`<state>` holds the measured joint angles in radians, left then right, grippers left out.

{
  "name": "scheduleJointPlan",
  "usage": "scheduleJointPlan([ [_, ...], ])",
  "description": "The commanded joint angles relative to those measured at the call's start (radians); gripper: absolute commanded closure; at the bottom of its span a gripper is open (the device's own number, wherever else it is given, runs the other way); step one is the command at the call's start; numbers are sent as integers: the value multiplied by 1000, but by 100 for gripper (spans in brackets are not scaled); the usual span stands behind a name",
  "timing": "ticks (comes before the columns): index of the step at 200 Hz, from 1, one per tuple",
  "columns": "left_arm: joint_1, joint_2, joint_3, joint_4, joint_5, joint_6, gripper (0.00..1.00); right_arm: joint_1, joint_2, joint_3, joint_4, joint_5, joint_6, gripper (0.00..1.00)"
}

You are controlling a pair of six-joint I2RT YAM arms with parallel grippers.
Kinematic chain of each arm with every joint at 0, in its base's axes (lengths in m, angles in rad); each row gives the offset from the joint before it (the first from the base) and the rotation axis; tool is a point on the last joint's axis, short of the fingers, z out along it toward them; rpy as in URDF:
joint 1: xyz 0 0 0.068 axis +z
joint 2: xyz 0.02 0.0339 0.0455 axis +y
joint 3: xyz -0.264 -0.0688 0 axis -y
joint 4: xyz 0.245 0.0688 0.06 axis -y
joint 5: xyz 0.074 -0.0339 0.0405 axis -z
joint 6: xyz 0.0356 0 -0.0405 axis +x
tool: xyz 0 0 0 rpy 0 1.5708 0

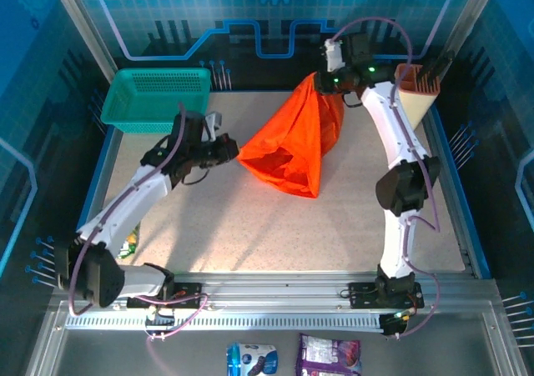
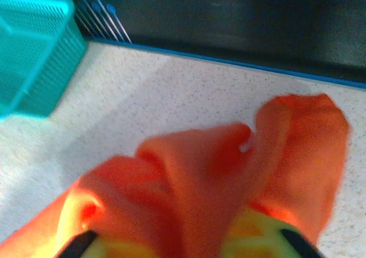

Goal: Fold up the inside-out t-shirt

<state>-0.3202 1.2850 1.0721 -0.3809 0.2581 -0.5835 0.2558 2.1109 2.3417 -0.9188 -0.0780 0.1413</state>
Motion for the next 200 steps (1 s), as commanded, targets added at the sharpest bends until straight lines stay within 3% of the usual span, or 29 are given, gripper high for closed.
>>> scheduleJointPlan([
  [1, -11, -73, -86, 54, 19, -100, 100, 101, -1, -10, -172, 147, -62, 70],
  [22, -17, -105, -126, 54, 6, -114, 100, 194, -121, -231, -97, 257, -89, 64],
  [72, -48, -76, -107, -32, -60, -52, 100, 342, -432, -808, 166, 292, -9, 58],
  [98, -91, 1, -70, -62, -77, 15, 77, 353, -477, -1014, 260, 186, 139, 57],
  [111, -123, 67, -37, -77, -84, 58, 68, 350, -472, -1084, 278, 184, 229, 58],
  [137, -183, 182, 43, -102, -100, 120, 62, 312, -468, -1183, 286, 284, 340, 56],
  [158, -205, 246, 80, -67, -83, 131, 60, 266, -457, -1224, 301, 347, 323, 56],
  [200, -272, 436, 245, -105, -109, 224, 55, 179, -410, -1260, 334, 291, 258, 59],
])
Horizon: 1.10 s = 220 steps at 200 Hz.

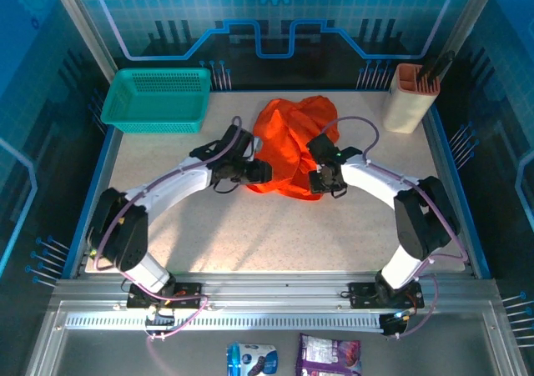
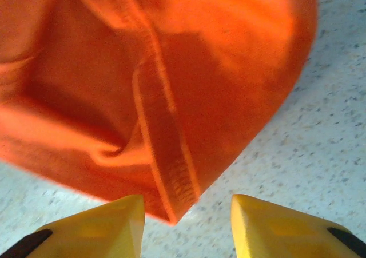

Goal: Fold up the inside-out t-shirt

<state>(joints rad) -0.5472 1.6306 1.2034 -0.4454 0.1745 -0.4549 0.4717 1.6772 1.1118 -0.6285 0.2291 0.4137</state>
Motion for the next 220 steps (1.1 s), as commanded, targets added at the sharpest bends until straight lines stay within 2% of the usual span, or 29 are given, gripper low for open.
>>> scheduleJointPlan([
  [1, -46, 95, 116, -45, -27, 99, 55, -39, 24, -32, 46, -22, -16, 59],
  [21, -78, 199, 232, -99, -51, 153, 50, -64, 10, -64, 103, -140, -46, 59],
  [49, -122, 345, 389, -173, -92, 224, 44, -66, -2, -91, 157, -296, -76, 50],
  [61, -139, 403, 455, -211, -125, 251, 42, -65, 10, -94, 159, -309, -65, 48],
  [72, -152, 449, 509, -245, -155, 266, 41, -67, 24, -95, 146, -270, -52, 49],
  [79, -158, 475, 542, -267, -171, 275, 40, -69, 29, -93, 131, -238, -43, 53],
  [99, -174, 529, 589, -306, -242, 293, 38, -96, 7, -108, 104, -159, -17, 81],
  [111, -178, 549, 601, -319, -271, 297, 38, -135, -31, -138, 120, -162, -7, 93],
  [124, -178, 565, 603, -321, -290, 306, 37, -187, -76, -167, 135, -194, -2, 100],
  [137, -178, 582, 606, -327, -300, 313, 37, -233, -111, -188, 147, -230, -6, 100],
  [161, -174, 606, 619, -332, -303, 314, 45, -280, -147, -194, 137, -258, -25, 100],
  [187, -170, 608, 641, -330, -290, 309, 71, -308, -165, -190, 113, -254, -42, 100],
  [203, -160, 590, 639, -311, -262, 295, 81, -323, -177, -191, 103, -248, -46, 100],
  [220, -146, 572, 641, -293, -199, 275, 83, -327, -192, -191, 91, -241, -47, 100],
])
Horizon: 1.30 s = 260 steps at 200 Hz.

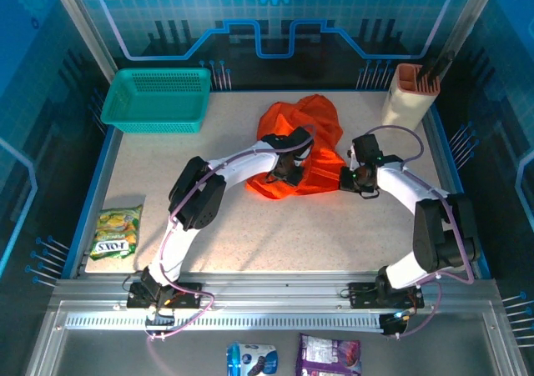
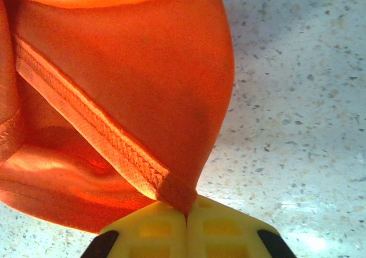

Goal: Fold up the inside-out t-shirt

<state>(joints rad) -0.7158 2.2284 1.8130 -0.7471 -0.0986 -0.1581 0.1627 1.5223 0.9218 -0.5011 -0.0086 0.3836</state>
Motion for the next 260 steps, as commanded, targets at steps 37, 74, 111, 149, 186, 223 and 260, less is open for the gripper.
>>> scheduleJointPlan([
  [37, 7, 10, 115, 6, 147, -66, 54, -18, -66, -6, -39, -28, -6, 100],
  [74, -16, 120, 250, -52, 102, -99, 43, -16, -79, -9, -42, -50, 5, 100],
  [111, -22, 209, 347, -102, 87, -100, 42, -17, -95, -11, -50, -38, 1, 99],
  [149, -23, 220, 352, -126, 72, -81, 63, -24, -93, -12, -53, -5, -1, 99],
  [186, -16, 121, 272, -93, 43, -66, 93, -60, -87, -11, -66, 42, 10, 100],
  [223, 26, -61, 161, -24, 120, -111, 97, -62, -123, 4, -95, 53, 21, 92],
  [260, 71, -175, 111, -11, 238, -139, 99, 25, -202, 44, -141, 47, 71, 73],
])
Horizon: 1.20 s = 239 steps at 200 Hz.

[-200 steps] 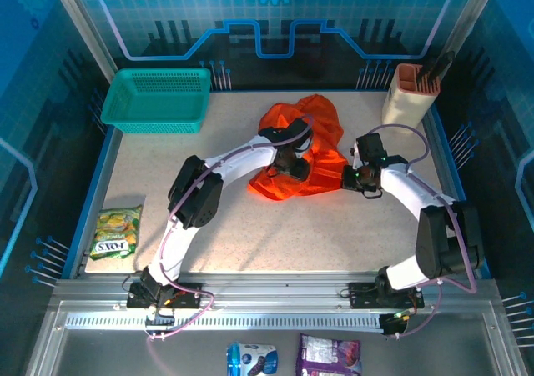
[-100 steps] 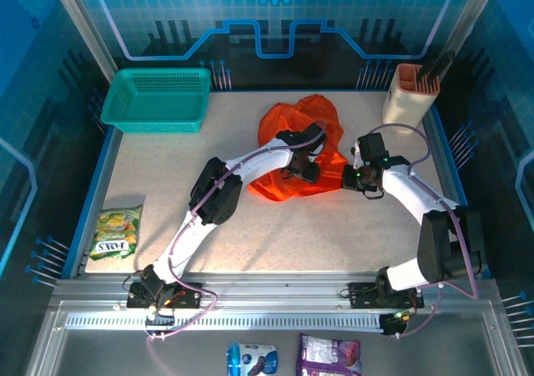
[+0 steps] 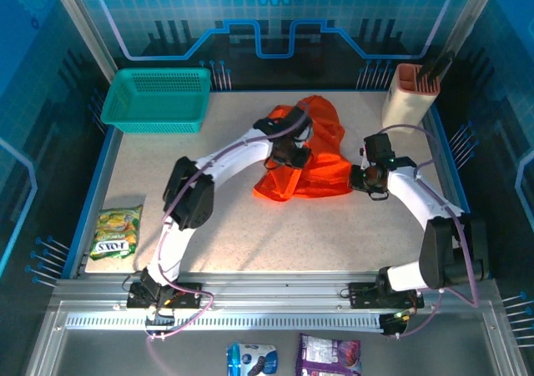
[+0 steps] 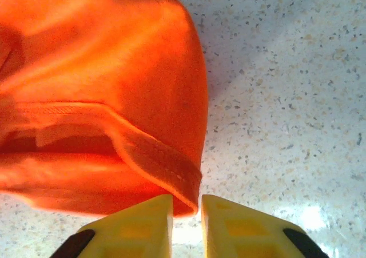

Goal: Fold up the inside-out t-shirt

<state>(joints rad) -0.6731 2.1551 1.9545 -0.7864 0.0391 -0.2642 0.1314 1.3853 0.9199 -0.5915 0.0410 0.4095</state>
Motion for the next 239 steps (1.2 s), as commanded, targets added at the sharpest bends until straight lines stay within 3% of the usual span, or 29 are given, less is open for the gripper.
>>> scheduleJointPlan([
  [1, 29, -104, -31, 27, 104, -33, 99, 60, -67, 46, -50, -5, 46, 72],
  [31, 56, -160, -60, 28, 173, -48, 100, 230, -116, 65, 24, 28, 33, 60],
  [66, 89, -217, -124, 74, 252, -93, 100, 437, -78, -6, 285, 117, -254, 46],
  [87, 96, -234, -137, 79, 263, -99, 100, 531, -60, -117, 520, 240, -387, 16],
  [94, 97, -237, -139, 78, 264, -99, 100, 539, -46, -132, 570, 308, -375, 10],
  [110, 98, -249, -149, 76, 261, -101, 100, 519, -3, -120, 594, 422, -318, 9],
  [139, 98, -273, -173, 92, 269, -116, 100, 455, 89, -93, 631, 364, -293, 10],
  [162, 101, -289, -180, 89, 260, -116, 100, 420, 130, -70, 612, 361, -292, 18],
  [178, 107, -301, -192, 86, 235, -113, 98, 392, 99, -67, 587, 360, -292, 38],
  [213, 123, -311, -233, 71, 127, -91, 94, 342, -5, -66, 517, 263, -338, 100],
  [239, 124, -302, -253, 87, 113, -71, 81, 299, -40, -46, 446, 179, -346, 100],
])
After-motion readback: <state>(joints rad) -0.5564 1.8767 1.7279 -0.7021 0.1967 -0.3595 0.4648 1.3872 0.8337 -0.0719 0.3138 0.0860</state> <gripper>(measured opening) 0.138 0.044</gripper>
